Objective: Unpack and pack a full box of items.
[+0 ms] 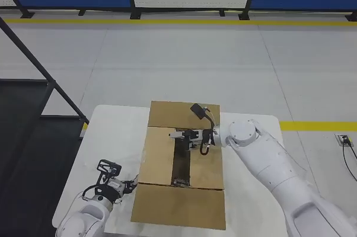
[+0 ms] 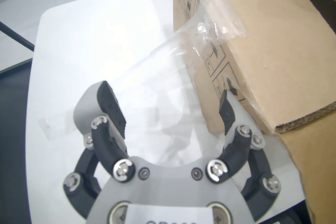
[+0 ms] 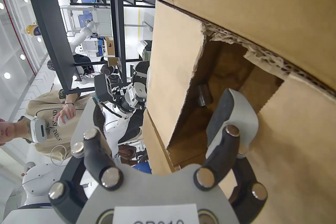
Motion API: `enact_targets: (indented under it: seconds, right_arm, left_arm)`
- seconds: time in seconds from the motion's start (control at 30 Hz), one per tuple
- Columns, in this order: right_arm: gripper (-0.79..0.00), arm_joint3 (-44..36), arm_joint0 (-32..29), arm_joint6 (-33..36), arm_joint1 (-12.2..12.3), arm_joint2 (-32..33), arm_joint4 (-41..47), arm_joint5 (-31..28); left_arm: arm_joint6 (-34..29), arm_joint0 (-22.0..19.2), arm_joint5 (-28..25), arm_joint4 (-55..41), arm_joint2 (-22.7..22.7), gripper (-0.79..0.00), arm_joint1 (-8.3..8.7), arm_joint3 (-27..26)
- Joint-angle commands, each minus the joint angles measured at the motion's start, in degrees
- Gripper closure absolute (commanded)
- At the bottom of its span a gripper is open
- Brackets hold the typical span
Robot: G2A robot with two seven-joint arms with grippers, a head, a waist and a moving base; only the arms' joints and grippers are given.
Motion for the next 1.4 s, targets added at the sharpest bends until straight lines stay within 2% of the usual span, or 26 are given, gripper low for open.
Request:
enact_targets:
  seconds: [0.0,0.17,0.33,0.53,0.7,0.93,1.07,1.37]
  right_arm:
    - [-0.785,0.63,0.26,0.80,-0.46,-0.26,0.41,0.38]
    - [-0.785,2.39,1.02,2.02,-2.21,-1.51,1.74,2.00]
    - [-0.785,5.01,1.96,2.49,-4.21,-1.95,4.71,1.70]
    - [-0.785,8.66,3.29,3.86,-5.90,-0.58,9.77,-1.57]
    - [-0.785,10.75,4.28,6.76,-6.60,1.22,13.94,-3.02]
    - [-0.785,10.55,5.22,11.55,-7.70,2.14,16.78,-4.54]
    - [-0.785,9.96,5.77,12.63,-8.41,2.01,16.81,-5.33]
    - [-0.785,10.46,7.30,15.21,-10.67,1.21,17.85,-3.82]
  left_arm:
    - [0.10,-0.04,0.34,0.24,0.11,-0.785,-0.07,-0.09]
    - [1.09,0.67,1.53,-1.09,-1.83,-0.785,-0.10,-0.27]
    - [3.16,3.20,1.48,-3.42,-5.62,-0.785,0.06,-2.10]
    - [6.57,7.65,-1.68,-5.49,-10.12,-0.785,0.35,-6.28]
    - [8.80,11.05,-5.22,-4.44,-12.07,-0.785,0.57,-10.04]
    - [10.49,15.05,-11.29,0.76,-12.24,-0.785,0.91,-16.02]
    - [10.64,16.14,-14.55,4.30,-10.91,-0.785,1.09,-17.52]
    - [10.00,12.94,-12.40,7.05,-6.12,-0.785,0.72,-16.85]
